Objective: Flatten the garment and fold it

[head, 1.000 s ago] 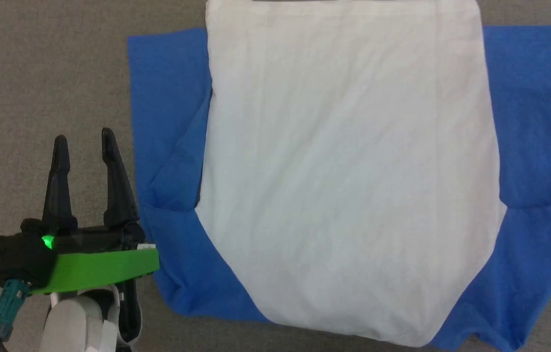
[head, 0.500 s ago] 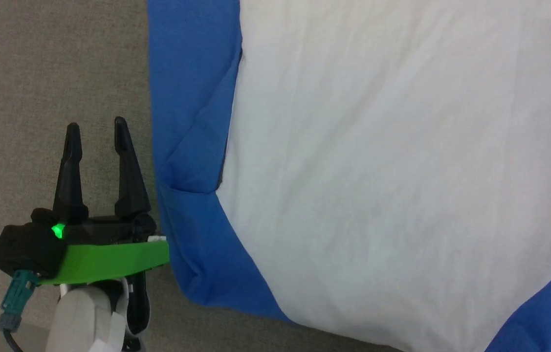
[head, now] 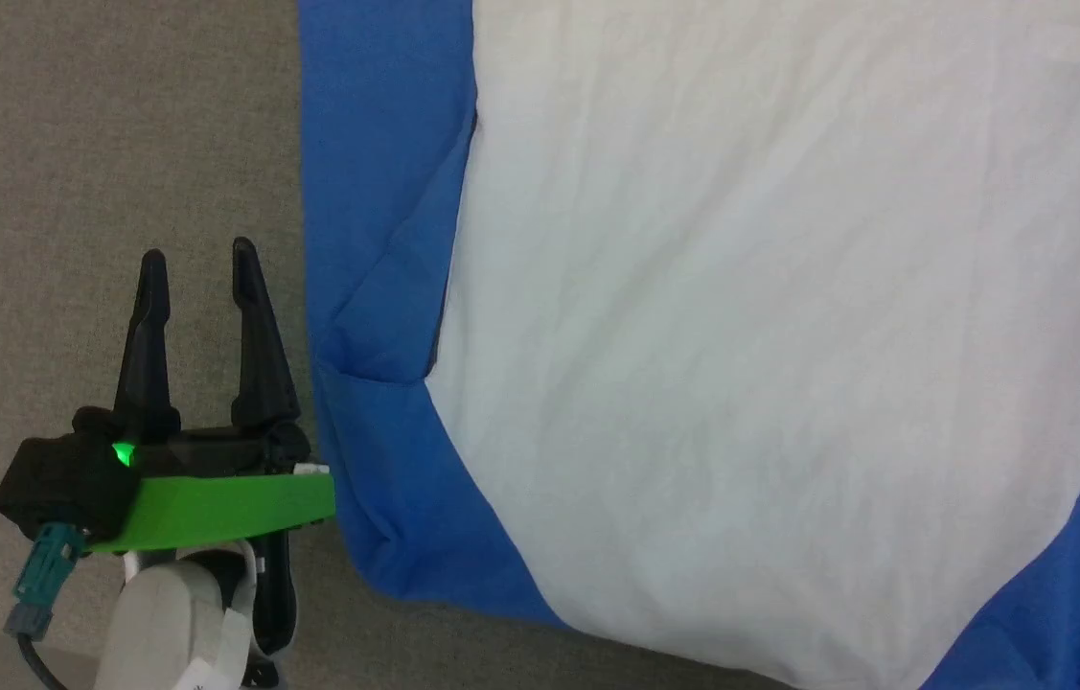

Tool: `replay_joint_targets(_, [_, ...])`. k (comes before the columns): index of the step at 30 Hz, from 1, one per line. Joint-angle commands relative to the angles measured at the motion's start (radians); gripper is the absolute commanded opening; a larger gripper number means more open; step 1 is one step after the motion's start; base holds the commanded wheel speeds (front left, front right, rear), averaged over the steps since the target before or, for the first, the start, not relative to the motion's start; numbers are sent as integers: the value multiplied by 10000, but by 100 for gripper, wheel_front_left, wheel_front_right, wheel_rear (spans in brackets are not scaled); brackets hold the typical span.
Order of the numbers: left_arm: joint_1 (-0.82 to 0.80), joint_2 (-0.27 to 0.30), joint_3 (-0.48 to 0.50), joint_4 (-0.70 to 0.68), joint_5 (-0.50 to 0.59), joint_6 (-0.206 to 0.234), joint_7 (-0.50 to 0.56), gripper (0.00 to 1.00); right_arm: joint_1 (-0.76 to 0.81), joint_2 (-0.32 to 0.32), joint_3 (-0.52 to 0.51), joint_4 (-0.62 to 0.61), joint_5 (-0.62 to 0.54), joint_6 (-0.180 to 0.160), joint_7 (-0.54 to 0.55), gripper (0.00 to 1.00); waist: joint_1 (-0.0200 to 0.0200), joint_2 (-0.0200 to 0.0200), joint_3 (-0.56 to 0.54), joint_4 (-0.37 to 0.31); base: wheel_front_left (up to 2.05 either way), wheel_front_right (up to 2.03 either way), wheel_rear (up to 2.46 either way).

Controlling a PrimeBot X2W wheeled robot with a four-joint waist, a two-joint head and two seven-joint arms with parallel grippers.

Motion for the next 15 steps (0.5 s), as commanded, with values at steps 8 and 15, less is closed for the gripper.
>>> replay_joint_targets(8, [351,-37,336,201,199,-209,-37,100,1424,-374,-2170,-168,-450,-15,-282,0,-1,0,-1883,-1080,0,0,0])
replay_joint_targets(15, [820,-37,555,312,230,-305,-37,100,2659,-577,-3079,-106,-733,-15,-415,0,-1,0,-2817,-1569,0,0,0])
